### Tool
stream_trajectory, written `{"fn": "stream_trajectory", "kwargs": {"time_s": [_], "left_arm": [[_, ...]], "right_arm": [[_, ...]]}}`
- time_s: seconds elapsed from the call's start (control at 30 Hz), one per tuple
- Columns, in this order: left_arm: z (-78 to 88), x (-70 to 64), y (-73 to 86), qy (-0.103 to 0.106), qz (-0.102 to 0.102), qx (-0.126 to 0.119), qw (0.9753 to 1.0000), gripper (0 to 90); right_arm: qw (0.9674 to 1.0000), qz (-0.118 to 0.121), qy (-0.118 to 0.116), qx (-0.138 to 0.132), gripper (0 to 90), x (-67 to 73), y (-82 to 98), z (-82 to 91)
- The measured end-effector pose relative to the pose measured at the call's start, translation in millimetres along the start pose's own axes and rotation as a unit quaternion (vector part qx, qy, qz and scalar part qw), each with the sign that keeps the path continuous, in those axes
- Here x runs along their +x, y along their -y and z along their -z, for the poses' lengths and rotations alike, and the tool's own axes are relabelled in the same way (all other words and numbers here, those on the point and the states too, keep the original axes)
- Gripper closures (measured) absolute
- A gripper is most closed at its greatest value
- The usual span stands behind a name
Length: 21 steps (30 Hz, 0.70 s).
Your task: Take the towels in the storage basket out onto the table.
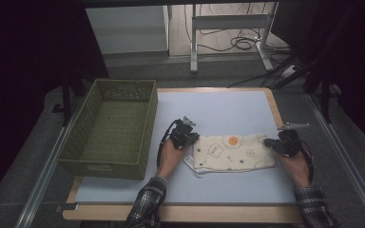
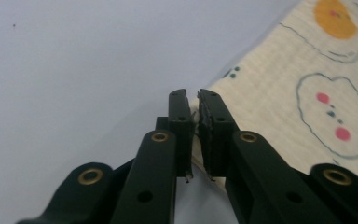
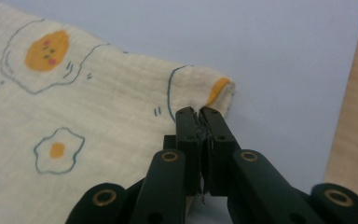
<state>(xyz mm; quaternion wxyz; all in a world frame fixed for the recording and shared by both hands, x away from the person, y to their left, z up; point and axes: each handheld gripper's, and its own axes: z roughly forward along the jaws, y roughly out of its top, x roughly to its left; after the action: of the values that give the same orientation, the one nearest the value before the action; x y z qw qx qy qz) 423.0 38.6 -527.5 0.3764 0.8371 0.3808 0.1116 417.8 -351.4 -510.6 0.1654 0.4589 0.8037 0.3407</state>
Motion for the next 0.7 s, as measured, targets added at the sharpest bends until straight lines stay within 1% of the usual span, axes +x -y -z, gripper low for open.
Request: {"fn": "stream_trajectory", "kwargs": {"time_s": [0.03,0.07,0.1,0.17,0.2,0.23,0.27,0.3,0.37,0.4,0.43,0.47,0.53,0.63,0.7], "left_arm": [[4.7,-2.2,3.5,-0.001,-0.001,-0.002,1.0,85.2],[8.0,-3.6,7.2,0.002,0.003,-0.007,1.0,85.3],[10.7,-4.3,10.8,0.004,0.004,-0.007,1.0,85.2],[14.1,-4.9,15.7,-0.003,0.001,-0.009,1.0,83.4],[15.4,-4.2,16.9,-0.007,0.002,-0.014,0.9999,78.0],[16.1,-2.4,17.1,-0.009,0.005,-0.023,0.9997,70.8],[15.8,-1.2,16.8,-0.007,0.008,-0.026,0.9996,61.3],[14.2,0.1,16.2,-0.005,0.011,-0.028,0.9995,57.6],[8.1,0.7,15.3,-0.019,0.012,-0.027,0.9994,48.9],[4.5,1.1,15.3,-0.025,0.008,-0.024,0.9994,44.7],[0.0,2.0,15.7,-0.035,0.004,-0.021,0.9992,43.4],[-1.8,2.6,16.1,-0.037,0.006,-0.021,0.9991,39.6],[-1.8,4.9,15.9,-0.04,0.02,-0.023,0.9988,36.6],[-3.1,4.0,15.6,-0.037,0.013,-0.017,0.9991,31.6],[-3.2,4.7,15.7,-0.036,0.014,-0.017,0.9991,30.5]], "right_arm": [[1.0,-0.001,0.0,-0.001,86.4,-1.6,-2.6,-2.5],[1.0,-0.005,-0.003,-0.005,86.1,-4.2,-6.4,-7.8],[1.0,-0.006,-0.005,-0.004,85.8,-6.1,-8.9,-12.3],[0.9998,-0.012,-0.013,-0.012,85.2,-8.9,-11.5,-17.8],[0.9997,-0.016,-0.016,-0.01,84.0,-10.4,-12.9,-18.6],[0.9997,-0.016,-0.015,-0.013,82.3,-10.6,-13.6,-18.2],[0.9998,-0.013,-0.009,-0.014,80.0,-10.0,-13.7,-16.0],[0.9998,-0.013,-0.006,-0.014,78.4,-9.2,-13.4,-13.9],[0.9997,-0.009,-0.007,-0.019,75.3,-6.8,-11.6,-8.1],[0.9998,-0.005,-0.006,-0.019,73.2,-5.3,-10.4,-5.2],[0.9998,-0.001,-0.008,-0.017,72.2,-3.8,-9.2,-2.6],[0.9998,0.002,-0.01,-0.015,71.4,-1.6,-7.6,0.2],[0.9998,0.008,-0.014,-0.015,69.3,1.7,-5.0,3.8],[0.9995,0.015,-0.023,-0.014,65.9,7.9,-0.6,8.5],[0.9993,0.022,-0.026,-0.012,63.2,12.8,2.2,11.3]]}}
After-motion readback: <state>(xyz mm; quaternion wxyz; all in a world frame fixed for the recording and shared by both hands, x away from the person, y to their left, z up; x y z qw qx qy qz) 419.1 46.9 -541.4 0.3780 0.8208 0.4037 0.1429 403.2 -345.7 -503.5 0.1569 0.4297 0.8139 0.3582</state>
